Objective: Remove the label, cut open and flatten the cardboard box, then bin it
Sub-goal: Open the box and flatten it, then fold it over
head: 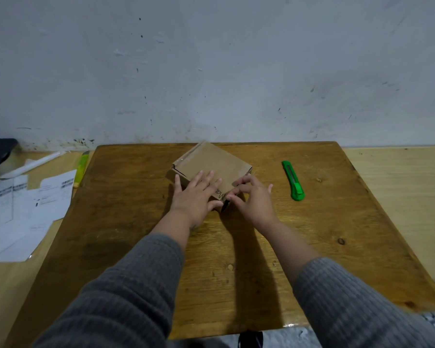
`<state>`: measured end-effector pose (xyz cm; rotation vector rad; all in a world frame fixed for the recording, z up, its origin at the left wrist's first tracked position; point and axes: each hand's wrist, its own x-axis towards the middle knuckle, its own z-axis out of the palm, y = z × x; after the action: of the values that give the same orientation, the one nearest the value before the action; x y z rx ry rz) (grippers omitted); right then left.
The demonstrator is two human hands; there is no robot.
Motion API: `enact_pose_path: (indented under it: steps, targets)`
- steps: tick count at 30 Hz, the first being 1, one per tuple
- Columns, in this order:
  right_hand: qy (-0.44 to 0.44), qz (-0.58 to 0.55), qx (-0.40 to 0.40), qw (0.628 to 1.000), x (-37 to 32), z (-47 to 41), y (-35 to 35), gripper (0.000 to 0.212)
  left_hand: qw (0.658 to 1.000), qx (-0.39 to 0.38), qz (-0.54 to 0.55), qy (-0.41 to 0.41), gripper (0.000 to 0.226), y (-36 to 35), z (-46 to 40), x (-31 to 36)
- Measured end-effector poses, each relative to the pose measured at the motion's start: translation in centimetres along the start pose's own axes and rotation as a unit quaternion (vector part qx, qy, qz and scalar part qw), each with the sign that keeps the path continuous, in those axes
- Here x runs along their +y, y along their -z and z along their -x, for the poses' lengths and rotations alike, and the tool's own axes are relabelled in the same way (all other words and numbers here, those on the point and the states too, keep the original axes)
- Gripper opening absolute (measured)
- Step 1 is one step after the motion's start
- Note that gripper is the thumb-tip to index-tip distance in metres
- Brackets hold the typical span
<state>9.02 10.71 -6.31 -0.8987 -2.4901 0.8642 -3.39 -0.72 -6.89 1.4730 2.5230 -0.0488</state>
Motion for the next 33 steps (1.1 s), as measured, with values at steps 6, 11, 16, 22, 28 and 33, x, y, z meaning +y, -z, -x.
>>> enact_pose_path:
  steps: [6,11,16,22,28,33]
  targets:
    - [0.010,-0.023,0.014,1.000,0.1,0.5,-0.2,0.004,1.000,-0.002,0.006,0.005,0.065,0.0,-0.1,0.1]
    - [-0.020,-0.014,0.025,0.999,0.4,0.6,1.1,0.011,1.000,-0.006,0.021,0.019,0.066,0.0,-0.3,-0.2]
    - [-0.002,0.083,-0.004,0.997,1.1,0.0,1.2,0.013,1.000,0.005,0.025,0.002,0.072,-0.1,-0.1,-0.4]
    - [0.070,0.187,0.018,0.980,0.1,-1.8,0.9,0.014,0.999,0.024,0.047,-0.012,0.074,-0.4,-0.2,-0.7]
    - [0.087,0.271,-0.014,0.959,0.2,-2.7,1.4,0.027,0.997,0.039,0.059,-0.018,0.069,-0.7,-0.4,-1.2]
    - [0.055,0.177,-0.024,0.982,0.2,-3.7,1.9,0.033,0.984,0.102,0.142,0.024,0.055,-0.6,-0.1,-0.2]
